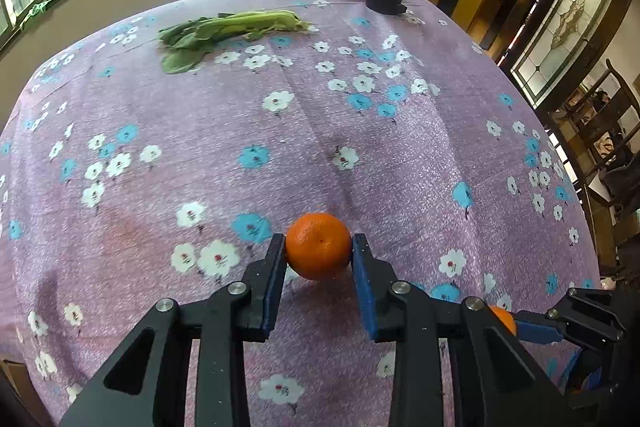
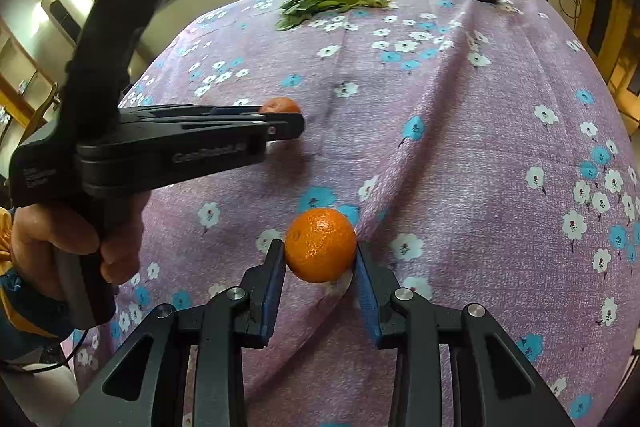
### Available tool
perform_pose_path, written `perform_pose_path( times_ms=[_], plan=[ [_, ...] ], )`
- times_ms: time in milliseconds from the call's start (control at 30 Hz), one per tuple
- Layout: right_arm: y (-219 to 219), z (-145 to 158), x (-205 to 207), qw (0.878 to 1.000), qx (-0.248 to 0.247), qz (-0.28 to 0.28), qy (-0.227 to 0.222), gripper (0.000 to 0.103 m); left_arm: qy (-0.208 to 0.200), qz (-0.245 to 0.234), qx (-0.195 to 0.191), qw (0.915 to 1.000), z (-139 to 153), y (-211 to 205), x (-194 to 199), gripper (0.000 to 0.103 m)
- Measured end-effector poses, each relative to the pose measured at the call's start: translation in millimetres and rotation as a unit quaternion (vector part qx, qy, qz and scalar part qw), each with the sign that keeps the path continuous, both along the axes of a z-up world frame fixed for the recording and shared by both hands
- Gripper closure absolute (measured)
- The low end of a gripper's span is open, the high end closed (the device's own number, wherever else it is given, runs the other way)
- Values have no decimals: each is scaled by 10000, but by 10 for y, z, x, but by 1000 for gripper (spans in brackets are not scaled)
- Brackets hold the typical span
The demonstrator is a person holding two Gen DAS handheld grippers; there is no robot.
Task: Organize fruits
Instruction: 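Carry both held mandarin oranges over the cardboard box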
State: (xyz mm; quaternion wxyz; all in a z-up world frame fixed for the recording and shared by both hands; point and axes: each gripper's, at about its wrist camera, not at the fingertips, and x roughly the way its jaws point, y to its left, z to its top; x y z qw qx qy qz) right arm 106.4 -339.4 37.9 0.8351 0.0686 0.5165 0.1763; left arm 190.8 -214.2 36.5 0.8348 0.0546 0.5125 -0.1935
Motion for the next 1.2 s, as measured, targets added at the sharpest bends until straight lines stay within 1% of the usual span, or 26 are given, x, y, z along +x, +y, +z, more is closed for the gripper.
perform_pose_path(
  times_ms=[100,300,367,433,533,667,967,1200],
  plan=[
    [106,40,-66,9999,54,86,-4,67,-102,149,167,9997,95,193,-156,72],
    [388,122,-186,9993,135,347,18,67,-107,596,167,9980,218,699,-514,72],
    [527,156,-236,9986,132,503,24,67,-126,728,249,9970,234,832,-623,72],
    [678,191,-289,9977,153,659,20,67,-126,860,229,9960,266,985,-722,72],
    [925,240,-356,9955,211,920,2,67,-138,1101,213,9936,323,1237,-875,72],
    [1255,299,-440,9921,182,1239,-19,67,-231,1312,343,9905,384,1527,-1067,72],
    [1899,395,-569,9834,190,1802,-66,67,-260,1898,412,9806,471,2178,-1365,72],
    [2364,439,-650,9751,175,2207,-72,67,-330,2257,466,9725,545,2637,-1557,72]
  ],
)
